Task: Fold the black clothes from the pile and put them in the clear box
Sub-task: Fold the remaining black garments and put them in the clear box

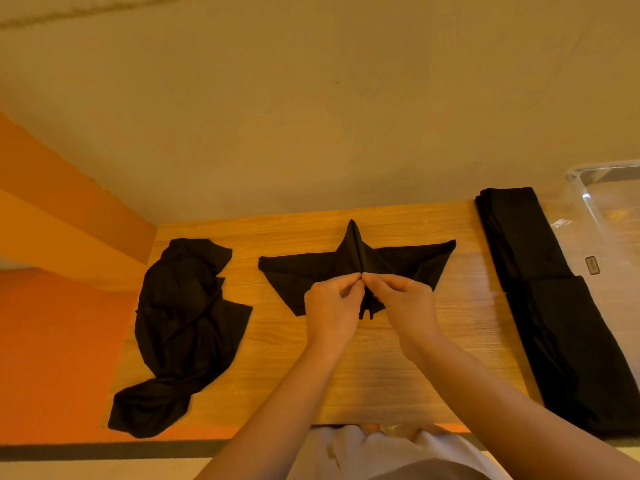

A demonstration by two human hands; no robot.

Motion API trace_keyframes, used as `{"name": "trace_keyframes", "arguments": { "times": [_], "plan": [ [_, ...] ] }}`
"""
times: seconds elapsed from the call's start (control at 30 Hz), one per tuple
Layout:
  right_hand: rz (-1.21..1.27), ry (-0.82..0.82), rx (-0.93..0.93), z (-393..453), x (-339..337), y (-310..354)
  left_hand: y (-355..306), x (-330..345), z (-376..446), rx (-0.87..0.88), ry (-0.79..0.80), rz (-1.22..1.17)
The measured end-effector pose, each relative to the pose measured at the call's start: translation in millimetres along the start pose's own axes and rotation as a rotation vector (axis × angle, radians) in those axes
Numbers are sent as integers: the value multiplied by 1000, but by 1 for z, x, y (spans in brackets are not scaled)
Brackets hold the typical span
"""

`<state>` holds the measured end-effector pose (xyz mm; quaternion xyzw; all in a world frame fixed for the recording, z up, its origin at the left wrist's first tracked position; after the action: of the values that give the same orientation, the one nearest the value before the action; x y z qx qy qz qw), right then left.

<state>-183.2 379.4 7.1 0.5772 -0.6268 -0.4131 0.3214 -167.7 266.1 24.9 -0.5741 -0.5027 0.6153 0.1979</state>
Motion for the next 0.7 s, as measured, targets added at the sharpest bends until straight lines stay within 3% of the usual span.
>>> {"name": "trace_keyframes", "arguments": {
  "times": [0.17, 0.37, 0.47, 0.6, 0.7],
  "plan": [
    [-16, 17, 22, -3, -4, -9, 3, 8, -14, -80, 48, -32],
    [-115, 168, -49, 0, -19, -4, 5, 11, -18, -375, 156, -304],
    [-270, 208, -147, 6, -25, 0, 10, 11, -16, -503, 209, -277],
    [-429, 167, -295, 13, -26, 4, 6, 5, -10, -536, 290, -375],
    [-465, 123, -322, 15, -27, 4, 2, 2, 0, -493, 254, -295]
  ]
}}
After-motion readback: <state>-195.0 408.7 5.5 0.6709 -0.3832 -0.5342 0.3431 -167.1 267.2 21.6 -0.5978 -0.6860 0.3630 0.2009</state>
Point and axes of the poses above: each hand's wrist, its own z-axis towards the middle knuckle, its own x-axis out of the palm, y = z × x, the point moved 3 cm from there along z, towards the middle knuckle, and after that the axes turned 6 degrees about -y, right-handed, at the moved point
